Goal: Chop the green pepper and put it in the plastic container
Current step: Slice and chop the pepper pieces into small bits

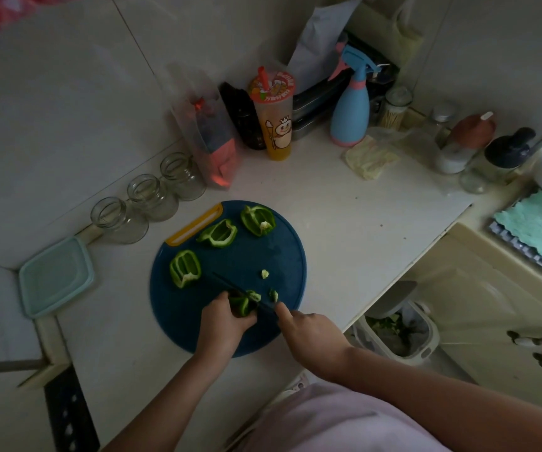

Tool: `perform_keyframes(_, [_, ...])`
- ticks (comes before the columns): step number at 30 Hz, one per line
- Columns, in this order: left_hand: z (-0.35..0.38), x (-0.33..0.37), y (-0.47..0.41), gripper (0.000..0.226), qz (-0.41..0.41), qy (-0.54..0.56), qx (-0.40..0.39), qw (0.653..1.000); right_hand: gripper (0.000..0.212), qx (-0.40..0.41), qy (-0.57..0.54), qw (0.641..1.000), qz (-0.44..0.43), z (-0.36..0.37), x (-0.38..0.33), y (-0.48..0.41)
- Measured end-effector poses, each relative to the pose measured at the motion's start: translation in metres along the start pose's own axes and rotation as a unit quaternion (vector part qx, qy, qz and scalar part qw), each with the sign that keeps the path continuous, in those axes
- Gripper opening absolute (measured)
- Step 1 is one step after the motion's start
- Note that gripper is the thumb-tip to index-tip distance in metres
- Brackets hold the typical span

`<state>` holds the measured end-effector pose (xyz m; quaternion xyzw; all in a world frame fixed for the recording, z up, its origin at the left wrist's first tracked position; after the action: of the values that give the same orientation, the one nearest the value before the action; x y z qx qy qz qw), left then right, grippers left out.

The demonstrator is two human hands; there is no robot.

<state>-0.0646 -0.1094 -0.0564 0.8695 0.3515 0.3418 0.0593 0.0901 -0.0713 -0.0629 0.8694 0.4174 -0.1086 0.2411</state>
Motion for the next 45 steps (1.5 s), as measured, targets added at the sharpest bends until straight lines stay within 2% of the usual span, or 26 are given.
perform_keyframes(25, [-0.003, 0.002, -0.005, 0.027, -0.008, -0.005, -0.042, 0.999, 0.045, -0.034, 0.049, 0.998, 0.010, 0.002, -0.002, -0.007])
perform_keyframes(27, [-0.003, 0.005, -0.005, 0.029, 0.002, -0.007, -0.039, 0.999, 0.045, -0.037, 0.039, 0.998, 0.011, 0.003, 0.000, -0.010])
perform_keyframes(29, [-0.005, 0.007, -0.005, 0.041, -0.002, -0.013, -0.041, 0.999, 0.044, -0.039, 0.026, 0.999, 0.013, 0.002, 0.001, -0.016])
perform_keyframes(33, [-0.004, 0.002, -0.008, 0.036, 0.003, -0.011, -0.060, 0.998, 0.038, -0.034, -0.003, 0.999, 0.014, -0.003, -0.004, -0.026])
perform_keyframes(37, [-0.005, -0.005, -0.005, 0.050, 0.026, 0.008, -0.056, 0.998, 0.029, -0.012, -0.059, 0.998, 0.028, -0.009, 0.000, -0.038])
perform_keyframes(40, [-0.005, -0.009, -0.002, 0.051, 0.029, 0.040, -0.049, 0.998, 0.021, -0.002, -0.119, 0.992, 0.037, -0.015, 0.011, -0.037])
perform_keyframes(45, [-0.001, -0.014, 0.001, 0.051, 0.026, 0.077, -0.041, 0.996, 0.018, 0.028, -0.134, 0.990, 0.034, -0.018, 0.018, -0.024])
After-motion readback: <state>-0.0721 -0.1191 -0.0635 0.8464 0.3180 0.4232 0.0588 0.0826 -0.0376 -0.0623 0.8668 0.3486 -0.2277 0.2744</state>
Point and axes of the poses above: each hand's wrist, its own y-axis away from the middle knuckle, its own z-axis out of the palm, x = y × z, the point moved 2 cm from there along -y, towards the middle knuckle, and after that the axes turned 1 degree about -z, right-handed, at the moved point
